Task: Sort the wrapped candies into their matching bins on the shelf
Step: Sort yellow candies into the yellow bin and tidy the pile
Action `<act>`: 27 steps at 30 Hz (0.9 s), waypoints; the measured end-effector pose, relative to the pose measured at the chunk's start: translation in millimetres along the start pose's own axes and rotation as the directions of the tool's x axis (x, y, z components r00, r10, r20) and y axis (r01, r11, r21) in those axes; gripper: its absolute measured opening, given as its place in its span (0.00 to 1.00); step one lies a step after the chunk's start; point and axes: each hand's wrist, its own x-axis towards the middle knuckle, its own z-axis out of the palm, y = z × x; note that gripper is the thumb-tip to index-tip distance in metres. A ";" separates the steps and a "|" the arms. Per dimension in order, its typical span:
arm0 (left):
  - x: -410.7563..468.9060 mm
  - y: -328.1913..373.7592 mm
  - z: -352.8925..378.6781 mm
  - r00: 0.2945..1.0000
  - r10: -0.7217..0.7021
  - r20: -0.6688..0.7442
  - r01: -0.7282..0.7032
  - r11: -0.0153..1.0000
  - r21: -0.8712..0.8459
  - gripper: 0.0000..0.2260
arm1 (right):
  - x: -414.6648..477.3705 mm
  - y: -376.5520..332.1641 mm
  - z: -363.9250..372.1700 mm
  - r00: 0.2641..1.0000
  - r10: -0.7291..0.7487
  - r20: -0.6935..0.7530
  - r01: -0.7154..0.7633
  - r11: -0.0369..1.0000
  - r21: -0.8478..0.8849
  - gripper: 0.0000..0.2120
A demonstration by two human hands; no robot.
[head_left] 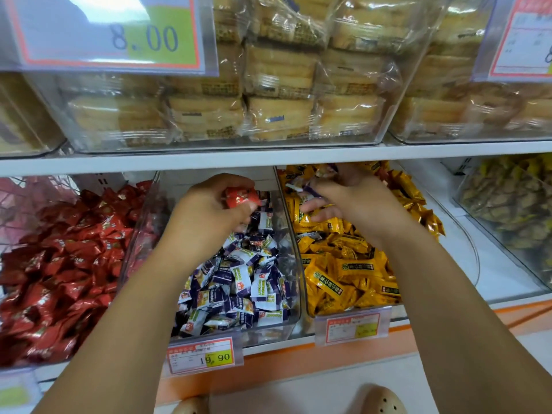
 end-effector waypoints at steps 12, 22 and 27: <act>-8.4 -9.6 -26.9 1.000 -0.016 -0.016 0.017 0.999 0.029 0.11 | 3.8 18.0 9.5 0.975 0.185 0.120 -0.023 0.626 -0.780 0.13; -6.6 -6.4 -15.0 0.999 -0.014 0.040 0.016 0.999 -0.039 0.10 | -3.6 2.6 -8.8 0.993 -0.103 -0.052 0.057 0.830 -0.554 0.11; -8.1 -7.5 -18.3 0.999 -0.033 0.001 0.033 0.999 0.015 0.09 | 10.7 6.9 5.2 0.962 -0.234 -0.138 0.126 0.835 -0.536 0.14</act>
